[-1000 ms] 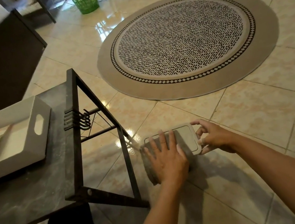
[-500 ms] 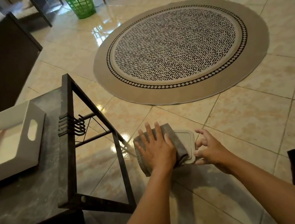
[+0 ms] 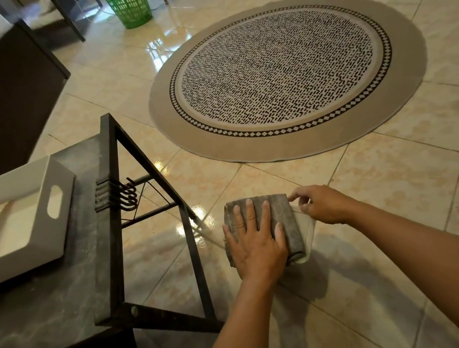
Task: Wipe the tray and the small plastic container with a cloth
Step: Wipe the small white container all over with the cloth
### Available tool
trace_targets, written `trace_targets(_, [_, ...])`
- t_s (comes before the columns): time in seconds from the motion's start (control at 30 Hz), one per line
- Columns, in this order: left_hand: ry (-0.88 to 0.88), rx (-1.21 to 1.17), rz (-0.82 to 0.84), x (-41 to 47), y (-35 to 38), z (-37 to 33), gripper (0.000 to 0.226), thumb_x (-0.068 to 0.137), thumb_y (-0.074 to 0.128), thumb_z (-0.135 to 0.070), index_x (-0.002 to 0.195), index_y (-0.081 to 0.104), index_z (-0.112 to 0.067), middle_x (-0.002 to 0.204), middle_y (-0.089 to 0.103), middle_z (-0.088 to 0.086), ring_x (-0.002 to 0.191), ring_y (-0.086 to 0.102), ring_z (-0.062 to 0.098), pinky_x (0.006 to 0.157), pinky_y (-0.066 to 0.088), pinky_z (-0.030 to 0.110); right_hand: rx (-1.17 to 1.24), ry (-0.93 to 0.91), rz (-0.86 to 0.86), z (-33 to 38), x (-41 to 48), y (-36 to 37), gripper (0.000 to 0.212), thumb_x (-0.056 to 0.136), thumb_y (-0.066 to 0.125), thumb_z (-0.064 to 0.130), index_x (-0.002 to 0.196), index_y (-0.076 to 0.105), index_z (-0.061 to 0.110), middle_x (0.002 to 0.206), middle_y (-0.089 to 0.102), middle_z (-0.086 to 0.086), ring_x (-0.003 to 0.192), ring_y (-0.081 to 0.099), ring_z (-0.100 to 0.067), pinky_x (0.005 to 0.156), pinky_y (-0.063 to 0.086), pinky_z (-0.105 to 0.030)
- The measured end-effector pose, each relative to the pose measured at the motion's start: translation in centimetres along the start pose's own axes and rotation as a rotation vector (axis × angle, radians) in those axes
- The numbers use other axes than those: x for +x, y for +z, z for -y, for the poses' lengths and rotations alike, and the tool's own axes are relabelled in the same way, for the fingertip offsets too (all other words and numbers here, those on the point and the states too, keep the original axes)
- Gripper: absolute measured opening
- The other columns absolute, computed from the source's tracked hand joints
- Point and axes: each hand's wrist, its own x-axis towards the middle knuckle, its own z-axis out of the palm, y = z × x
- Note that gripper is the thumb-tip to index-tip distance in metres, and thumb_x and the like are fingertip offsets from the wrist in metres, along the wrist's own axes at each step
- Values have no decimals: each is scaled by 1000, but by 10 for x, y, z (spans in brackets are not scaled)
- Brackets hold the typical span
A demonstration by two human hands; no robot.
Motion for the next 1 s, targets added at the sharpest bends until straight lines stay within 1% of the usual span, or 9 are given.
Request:
trace_targets(0.1, [-39,-4,30,4,-1,-8,69,88,-4,-59,151,-19,-38,163,-23,-1,146,-29,24,117,-15,56,106,4,37,-11,-10,-1,37,93,57,5,129,58,16,89,62,-2,78,63,-18,74,60,-38])
trace_targets(0.23, [-66,17,50,5,-2,-23,65,95,5,-54,151,-20,-34,160,-27,1,146,-29,27,116,-16,58,309,97,212,-16,-31,-2,49,89,61,-6,130,45,15,90,64,-13,71,67,-20,67,61,-34])
trace_targets(0.33, [-68,23,46,-1,-1,-31,67,90,-2,-54,151,-20,-32,161,-26,4,145,-30,28,116,-17,58,366,164,317,-17,-41,2,52,86,59,-14,128,44,12,89,64,-16,70,69,-21,71,63,-38])
trace_targets(0.43, [-64,25,46,-4,-1,-32,73,84,-8,-55,152,-19,-31,160,-27,5,144,-31,29,116,-17,58,383,131,287,-14,-37,4,53,84,57,-13,130,46,12,93,67,-17,84,69,-25,82,62,-44])
trace_targets(0.57, [-59,0,32,-6,-2,-26,72,87,-4,-57,153,-18,-31,161,-26,5,144,-31,27,115,-19,56,468,84,212,-9,-29,9,59,83,57,-15,132,44,13,91,68,-17,81,71,-23,71,61,-35])
trace_targets(0.77, [-134,-9,39,-10,-4,-13,67,96,6,-55,152,-20,-29,160,-31,4,143,-34,25,116,-19,53,591,128,108,-23,-38,21,58,84,64,-11,130,42,17,85,63,-18,76,61,-24,70,58,-38])
trace_targets(0.83, [-140,-7,44,-14,-6,-13,69,100,14,-54,155,-14,-25,161,-29,6,143,-33,26,115,-21,52,614,135,79,-28,-43,25,57,84,63,-12,131,42,14,82,62,-16,73,60,-22,65,56,-33])
trace_targets(0.9, [-97,-3,2,-14,-8,-15,70,99,23,-54,156,8,-17,163,-22,9,146,-28,28,116,-20,51,613,137,83,-31,-48,27,58,85,63,-12,131,42,15,80,62,-14,73,61,-22,65,58,-33])
trace_targets(1.0, [68,-13,-55,-8,-10,-16,57,96,30,-52,141,34,-18,166,-10,7,149,-21,26,120,-10,54,605,152,142,-30,-51,23,64,84,63,-12,135,42,20,85,64,-14,80,66,-24,70,62,-36])
